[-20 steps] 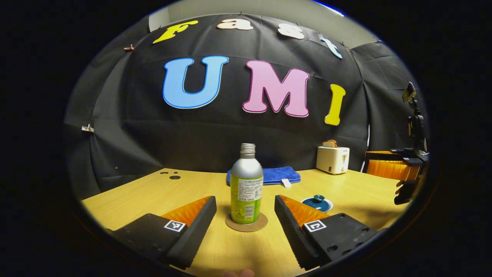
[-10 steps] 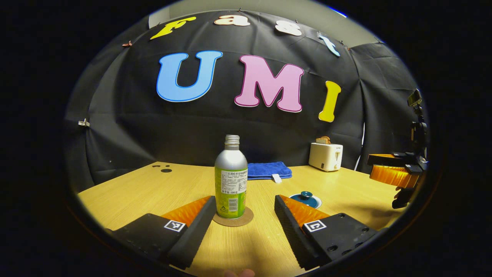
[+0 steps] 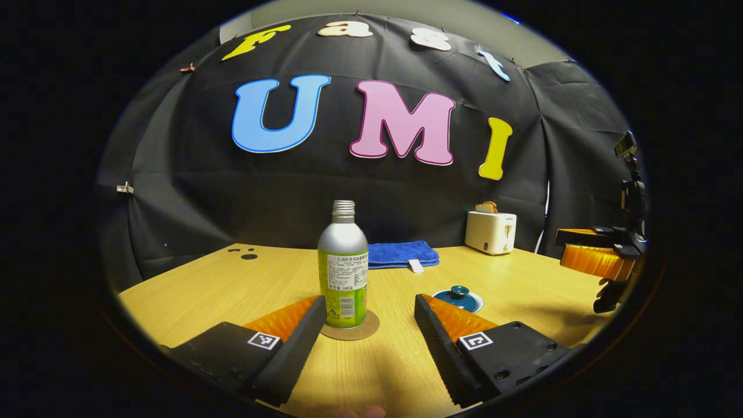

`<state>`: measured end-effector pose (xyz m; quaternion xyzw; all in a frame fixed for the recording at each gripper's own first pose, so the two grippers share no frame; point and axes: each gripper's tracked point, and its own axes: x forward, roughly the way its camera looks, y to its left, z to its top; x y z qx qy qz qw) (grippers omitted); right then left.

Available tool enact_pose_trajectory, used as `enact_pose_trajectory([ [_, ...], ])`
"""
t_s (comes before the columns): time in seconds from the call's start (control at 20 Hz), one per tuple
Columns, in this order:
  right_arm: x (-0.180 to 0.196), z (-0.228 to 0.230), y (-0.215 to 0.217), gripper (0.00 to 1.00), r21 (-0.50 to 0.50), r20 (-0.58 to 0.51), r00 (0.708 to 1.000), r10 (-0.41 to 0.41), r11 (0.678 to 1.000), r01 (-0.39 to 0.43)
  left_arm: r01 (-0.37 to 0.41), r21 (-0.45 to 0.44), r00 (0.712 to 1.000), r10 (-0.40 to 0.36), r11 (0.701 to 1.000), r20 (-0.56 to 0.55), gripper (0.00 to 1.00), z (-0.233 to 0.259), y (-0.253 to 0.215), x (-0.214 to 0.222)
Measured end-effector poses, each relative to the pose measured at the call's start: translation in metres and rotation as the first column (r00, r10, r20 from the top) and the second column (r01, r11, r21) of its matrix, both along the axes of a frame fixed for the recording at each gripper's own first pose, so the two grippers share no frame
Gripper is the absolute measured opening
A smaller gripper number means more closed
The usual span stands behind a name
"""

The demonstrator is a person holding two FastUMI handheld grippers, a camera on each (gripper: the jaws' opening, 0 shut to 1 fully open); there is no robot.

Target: Open the teacup lid with one hand, grasp the water bottle and pour water into the teacup with the other hand; after pouring, place the water bottle on the coaster and then close the teacup lid.

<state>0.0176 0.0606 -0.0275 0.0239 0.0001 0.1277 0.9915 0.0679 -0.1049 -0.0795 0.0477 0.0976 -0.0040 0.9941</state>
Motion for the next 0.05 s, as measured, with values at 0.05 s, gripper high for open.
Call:
enact_pose_trajectory([
  [0.05,0.0001,-0.0001,0.0,0.98,0.002,-0.001,1.0,0.0,1.0,0.0,0.0,-0.001,1.0,0.0,1.0,0.0,0.96,-0.0008,0.0006,0.0004],
])
